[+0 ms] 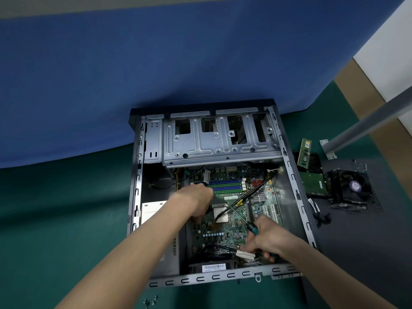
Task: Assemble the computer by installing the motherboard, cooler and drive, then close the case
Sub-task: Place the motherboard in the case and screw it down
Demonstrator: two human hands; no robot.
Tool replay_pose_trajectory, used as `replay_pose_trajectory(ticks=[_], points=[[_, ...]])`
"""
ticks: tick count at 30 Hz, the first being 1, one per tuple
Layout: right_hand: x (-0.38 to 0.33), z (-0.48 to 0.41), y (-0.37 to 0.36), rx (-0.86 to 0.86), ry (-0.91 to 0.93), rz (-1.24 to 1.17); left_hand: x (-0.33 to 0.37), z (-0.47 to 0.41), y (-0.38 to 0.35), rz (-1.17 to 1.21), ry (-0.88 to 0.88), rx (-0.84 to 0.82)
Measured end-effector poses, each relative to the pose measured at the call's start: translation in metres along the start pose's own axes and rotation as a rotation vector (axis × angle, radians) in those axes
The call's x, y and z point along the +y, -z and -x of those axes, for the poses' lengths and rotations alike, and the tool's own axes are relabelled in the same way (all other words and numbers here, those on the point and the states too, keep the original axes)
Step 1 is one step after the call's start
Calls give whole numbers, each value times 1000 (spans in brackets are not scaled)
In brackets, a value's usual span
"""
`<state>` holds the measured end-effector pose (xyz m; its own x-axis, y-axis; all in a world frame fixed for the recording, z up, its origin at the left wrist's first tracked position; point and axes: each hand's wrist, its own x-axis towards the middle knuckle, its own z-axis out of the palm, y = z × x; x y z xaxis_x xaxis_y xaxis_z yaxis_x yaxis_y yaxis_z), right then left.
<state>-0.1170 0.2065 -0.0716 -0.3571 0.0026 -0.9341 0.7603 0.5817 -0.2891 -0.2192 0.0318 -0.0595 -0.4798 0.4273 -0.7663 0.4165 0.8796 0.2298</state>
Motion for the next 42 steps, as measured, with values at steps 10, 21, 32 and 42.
replay_pose_trajectory(ticks=[10,21,32,42], points=[[2,-4,1,54,47,-68,7,-4,-21,-21,4,-115],[-13,-15,1,324,243,175,4,14,-13,77,41,226],[-21,-8,-3,626,327,429,10,27,-23,527,45,584],[-39,19,-16,586,718,-77,18,28,-30,1388,-59,442]])
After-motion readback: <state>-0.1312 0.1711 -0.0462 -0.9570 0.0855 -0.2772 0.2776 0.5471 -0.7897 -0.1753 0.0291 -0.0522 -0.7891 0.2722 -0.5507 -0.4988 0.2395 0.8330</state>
